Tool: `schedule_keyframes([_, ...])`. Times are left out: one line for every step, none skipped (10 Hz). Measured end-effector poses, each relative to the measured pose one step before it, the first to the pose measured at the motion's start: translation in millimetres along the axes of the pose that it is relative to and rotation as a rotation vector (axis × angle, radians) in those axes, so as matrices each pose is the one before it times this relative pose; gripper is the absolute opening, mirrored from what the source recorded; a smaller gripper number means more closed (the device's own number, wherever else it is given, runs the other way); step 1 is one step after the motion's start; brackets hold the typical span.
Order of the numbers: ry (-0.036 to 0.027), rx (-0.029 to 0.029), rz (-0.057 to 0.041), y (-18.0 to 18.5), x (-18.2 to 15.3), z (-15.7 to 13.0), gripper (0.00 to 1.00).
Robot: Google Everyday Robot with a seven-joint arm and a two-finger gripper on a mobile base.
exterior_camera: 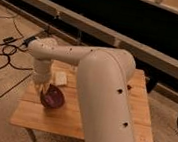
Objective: Drag the ceramic bowl in a circle
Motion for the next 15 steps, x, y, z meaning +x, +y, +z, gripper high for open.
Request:
schedule_keyframes([0.05354,-0.01661,0.01968,-6.68,18.22,8.64,0.00])
schedule_keyframes([0.03183,-0.00949,0.02900,-7.85,9.44,5.34,0.00])
schedule_keyframes([0.01950,-0.00507,0.02262,-6.75,5.27,3.52,0.00])
schedule_keyframes([0.02050,-0.00146,0.04280,-14.82,4.48,3.66,0.00])
schedule_keyframes([0.00758,0.00428,0.02731,-11.03,0.74,1.37,0.00])
schedule_keyframes([0.00418,0.00781,0.03428,-14.60,-1.06,0.85,0.00])
schedule_keyframes([-0.00395,0.00818,0.03221,-13.59,-4.33,-0.35,0.00])
schedule_keyframes([-0.01344,0.01113,0.03010,-13.05,-8.03,-2.09,0.00])
schedule_keyframes([-0.01876,0.01392,0.02521,-11.38,-10.47,-3.18,0.00])
schedule_keyframes([-0.01447,0.01263,0.01426,-7.47,-8.43,-2.64,0.00])
schedule_keyframes([-0.02298,0.02564,0.01948,-11.99,-14.47,-3.84,0.00])
schedule_keyframes([-0.01069,0.01626,0.00728,-5.08,-7.57,-1.23,0.00])
schedule_keyframes([-0.01452,0.02175,0.00288,-3.97,-10.34,-2.16,0.00])
schedule_keyframes([-0.01766,0.02322,-0.00719,-0.19,-12.22,-3.24,0.00])
schedule_keyframes([-0.01213,0.00807,-0.00923,3.64,-6.38,-2.95,0.00])
